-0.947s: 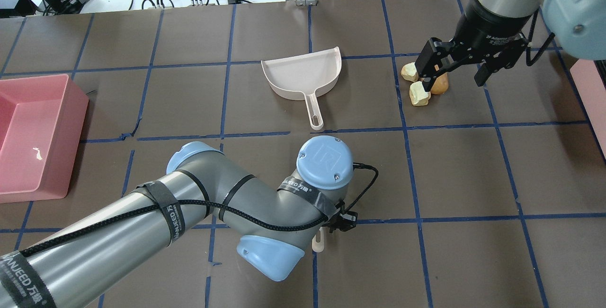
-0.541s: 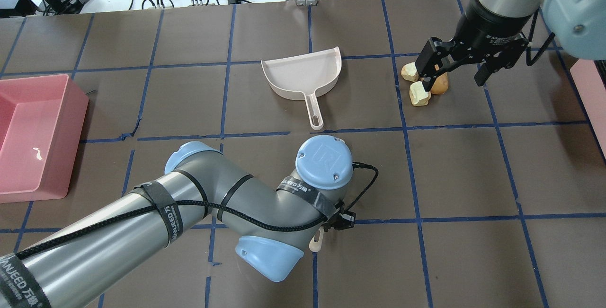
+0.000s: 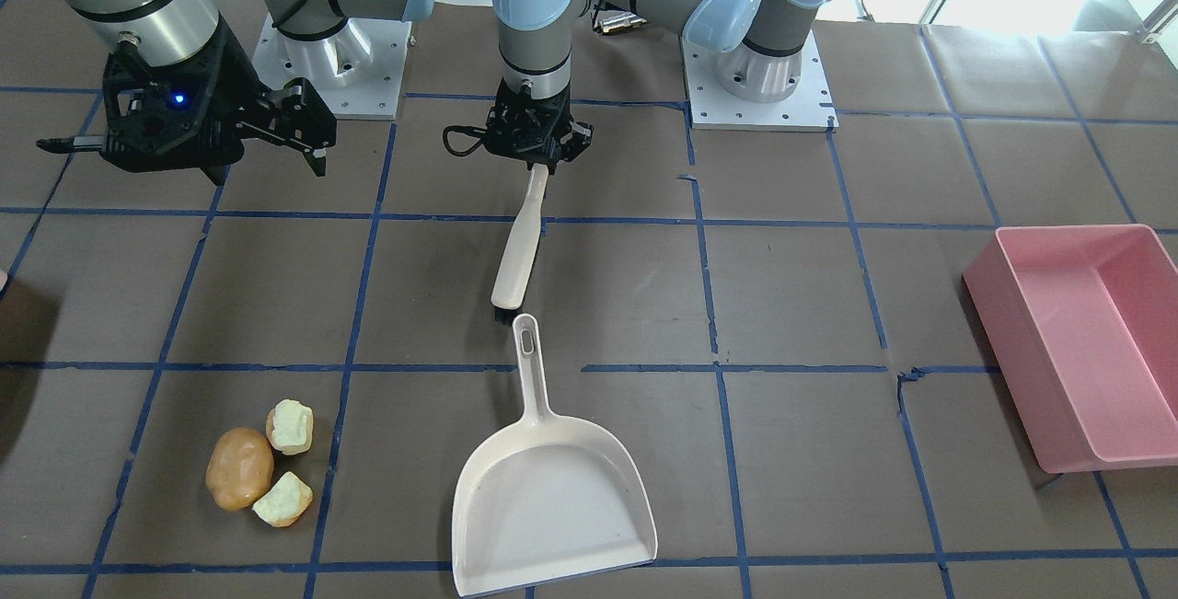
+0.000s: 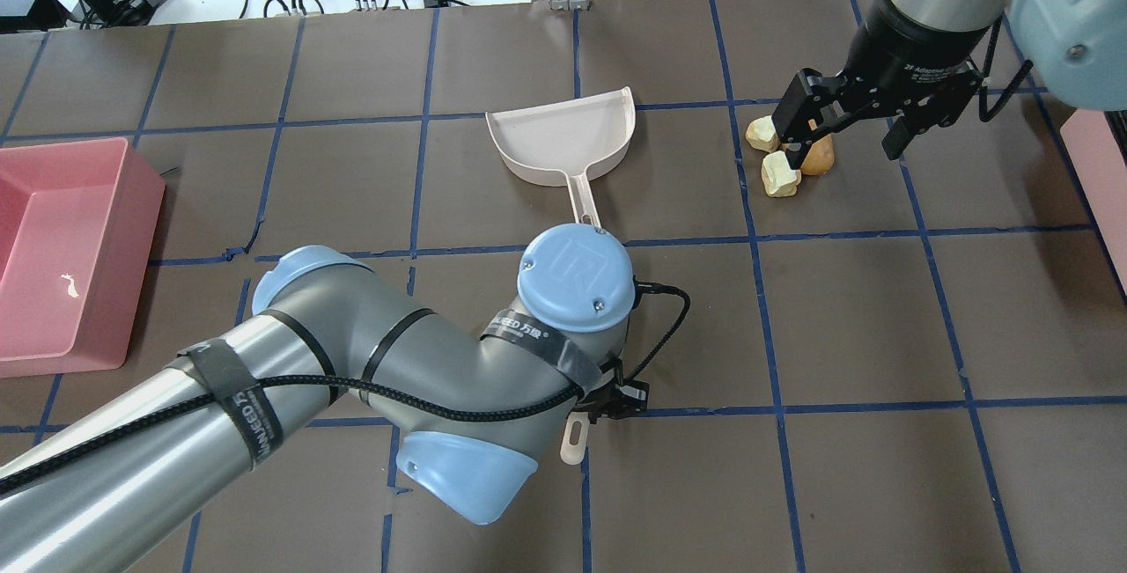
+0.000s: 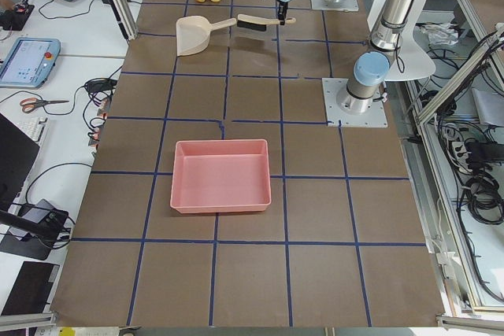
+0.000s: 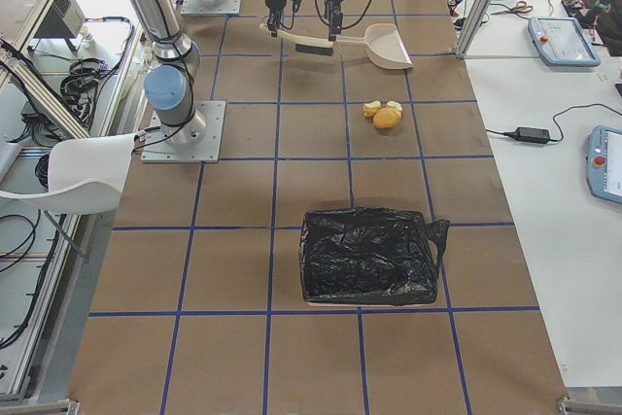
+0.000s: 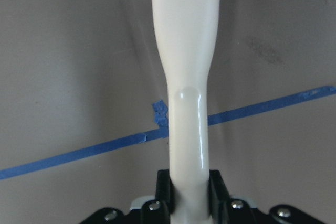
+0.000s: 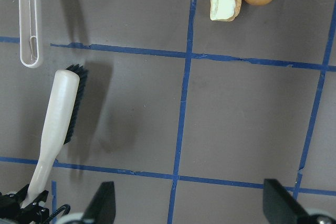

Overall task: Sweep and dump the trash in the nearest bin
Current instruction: 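Lift the brush with the left gripper and carry it farther from the robot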

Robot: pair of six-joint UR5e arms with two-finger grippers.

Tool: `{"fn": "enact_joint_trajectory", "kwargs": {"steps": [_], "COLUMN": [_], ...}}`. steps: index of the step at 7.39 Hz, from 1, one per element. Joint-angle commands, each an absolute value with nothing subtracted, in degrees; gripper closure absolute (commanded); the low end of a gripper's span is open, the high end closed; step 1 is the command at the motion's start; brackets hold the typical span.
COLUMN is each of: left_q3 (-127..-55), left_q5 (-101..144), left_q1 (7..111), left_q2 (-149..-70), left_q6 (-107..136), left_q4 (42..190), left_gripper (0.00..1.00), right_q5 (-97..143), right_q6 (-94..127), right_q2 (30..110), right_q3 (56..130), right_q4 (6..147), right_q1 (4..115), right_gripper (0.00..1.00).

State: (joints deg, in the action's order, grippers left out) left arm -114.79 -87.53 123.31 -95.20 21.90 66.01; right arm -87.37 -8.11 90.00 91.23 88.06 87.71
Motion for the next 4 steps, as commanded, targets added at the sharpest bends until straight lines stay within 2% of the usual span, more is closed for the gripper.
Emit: {"fn": "enact_joint_trajectory", "kwargs": {"steps": [1,2,4], "left_q3": [-113.48,-111.47,-99.47], "left_q5": [-85.87,-86.48,-86.75], "left_q1": [120.68,118.5,108.42], "left_q2": [-90.46,-87.48,-86.48], "left_q6": [22.41,22.41,19.53], "left_q4": [74.75,78.54,88.63], "left_gripper": [1.0,1.0,1.0], "right_q5": [-87.36,-87.45,-87.1], "right_q6": [-8.17,-8.17,-7.3], "right_q2": [90.09,90.09,88.35], "right_q3": [91.23,91.23,91.06], "right_q4": [88.07,88.07,92.34], "right_q1": [87.71,87.8,88.76], "right_gripper": [0.0,0.0,0.0]}}
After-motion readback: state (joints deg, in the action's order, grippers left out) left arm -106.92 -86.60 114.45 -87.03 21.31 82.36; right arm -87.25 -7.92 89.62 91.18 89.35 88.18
